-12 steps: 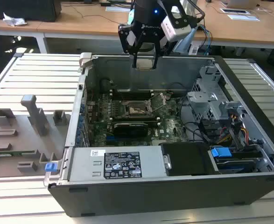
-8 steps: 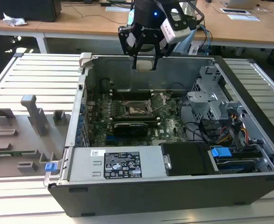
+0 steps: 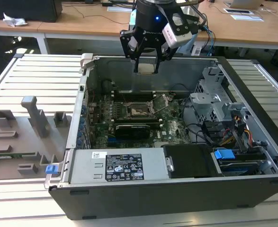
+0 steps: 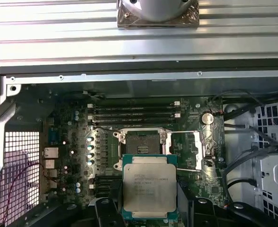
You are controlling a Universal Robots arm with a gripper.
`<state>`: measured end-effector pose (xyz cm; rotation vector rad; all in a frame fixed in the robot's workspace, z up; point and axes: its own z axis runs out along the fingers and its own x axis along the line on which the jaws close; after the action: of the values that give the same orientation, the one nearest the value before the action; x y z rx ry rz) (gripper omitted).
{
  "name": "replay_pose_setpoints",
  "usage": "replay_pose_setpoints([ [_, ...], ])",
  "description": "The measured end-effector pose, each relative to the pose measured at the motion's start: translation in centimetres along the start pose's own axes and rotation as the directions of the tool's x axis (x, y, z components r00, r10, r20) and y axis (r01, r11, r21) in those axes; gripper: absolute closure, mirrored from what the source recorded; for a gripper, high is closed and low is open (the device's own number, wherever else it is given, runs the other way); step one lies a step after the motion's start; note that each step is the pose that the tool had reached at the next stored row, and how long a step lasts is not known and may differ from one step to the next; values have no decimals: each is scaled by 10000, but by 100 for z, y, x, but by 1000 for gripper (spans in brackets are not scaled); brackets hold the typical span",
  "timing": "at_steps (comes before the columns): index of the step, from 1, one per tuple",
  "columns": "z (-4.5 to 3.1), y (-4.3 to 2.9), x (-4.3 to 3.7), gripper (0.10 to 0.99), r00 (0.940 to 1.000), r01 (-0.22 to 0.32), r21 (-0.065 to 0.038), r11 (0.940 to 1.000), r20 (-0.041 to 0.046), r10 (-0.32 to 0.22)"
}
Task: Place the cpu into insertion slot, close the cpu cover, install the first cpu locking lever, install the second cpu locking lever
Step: 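Place the cpu into insertion slot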
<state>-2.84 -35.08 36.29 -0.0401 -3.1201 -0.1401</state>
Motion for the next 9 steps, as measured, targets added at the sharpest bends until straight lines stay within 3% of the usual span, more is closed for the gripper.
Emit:
replay_pose_setpoints([
  [9, 92, -8, -2, 545, 10000, 0, 0, 10000, 0, 0],
])
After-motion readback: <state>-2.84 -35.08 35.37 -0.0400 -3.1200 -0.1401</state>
